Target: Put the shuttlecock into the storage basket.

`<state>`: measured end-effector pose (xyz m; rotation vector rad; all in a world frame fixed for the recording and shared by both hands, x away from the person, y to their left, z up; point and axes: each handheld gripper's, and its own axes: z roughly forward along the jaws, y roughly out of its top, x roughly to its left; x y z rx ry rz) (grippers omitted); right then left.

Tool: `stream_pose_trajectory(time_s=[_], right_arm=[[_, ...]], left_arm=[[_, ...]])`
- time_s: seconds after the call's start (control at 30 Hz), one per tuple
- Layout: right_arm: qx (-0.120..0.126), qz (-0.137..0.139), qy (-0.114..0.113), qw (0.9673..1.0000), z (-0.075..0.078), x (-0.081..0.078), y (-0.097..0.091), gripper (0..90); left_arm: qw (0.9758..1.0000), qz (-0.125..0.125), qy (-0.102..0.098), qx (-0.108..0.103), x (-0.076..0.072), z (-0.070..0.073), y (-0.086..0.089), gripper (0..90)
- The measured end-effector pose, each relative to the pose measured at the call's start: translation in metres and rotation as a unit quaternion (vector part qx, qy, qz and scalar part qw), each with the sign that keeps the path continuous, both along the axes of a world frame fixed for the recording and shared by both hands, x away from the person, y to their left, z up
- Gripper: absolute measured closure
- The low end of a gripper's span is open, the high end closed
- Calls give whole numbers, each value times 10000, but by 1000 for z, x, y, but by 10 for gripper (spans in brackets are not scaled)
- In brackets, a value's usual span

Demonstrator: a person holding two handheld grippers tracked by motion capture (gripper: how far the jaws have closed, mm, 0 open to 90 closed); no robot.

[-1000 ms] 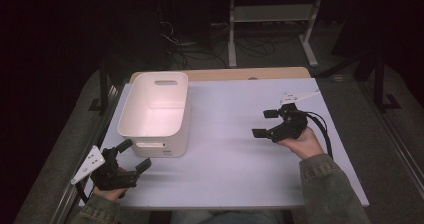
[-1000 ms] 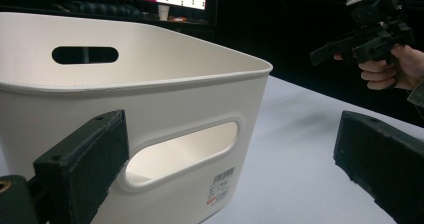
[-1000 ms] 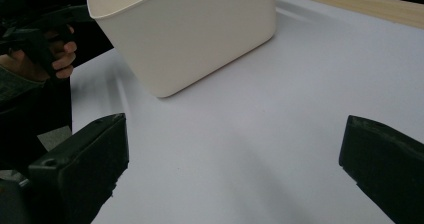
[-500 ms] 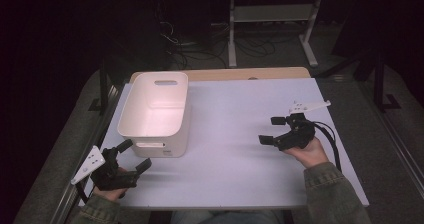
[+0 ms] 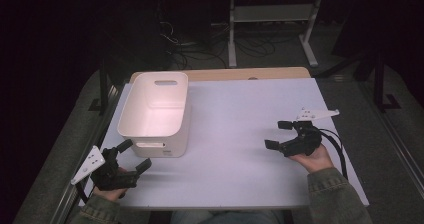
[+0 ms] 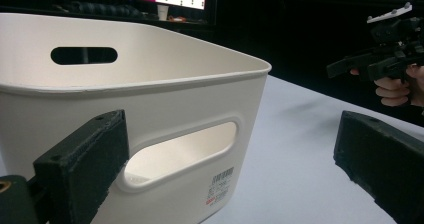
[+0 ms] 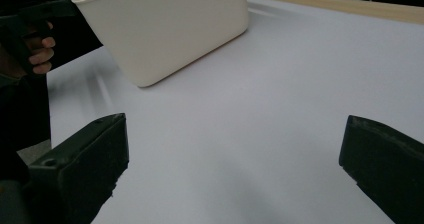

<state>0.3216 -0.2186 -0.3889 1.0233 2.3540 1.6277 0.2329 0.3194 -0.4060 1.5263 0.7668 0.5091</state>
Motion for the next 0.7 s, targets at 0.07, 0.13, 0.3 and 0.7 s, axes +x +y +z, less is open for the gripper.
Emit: stream_pose_trajectory(time_s=[0.07, 0.13, 0.3, 0.7], right_arm=[[-5, -30, -52, 10000, -1, -2, -2, 0], [11, -81, -53, 10000, -2, -4, -4, 0], [-9, -185, -54, 9998, -7, -9, -11, 0], [-8, -327, -118, 9994, -17, -21, -24, 0]], left_arm=[[10000, -2, -2, -10, 0, 0, 0, 8], [10000, 1, 0, -16, 0, 0, 0, 8], [10000, -4, -15, -12, 0, 0, 0, 8], [10000, -4, -32, 11, 0, 0, 1, 8]])
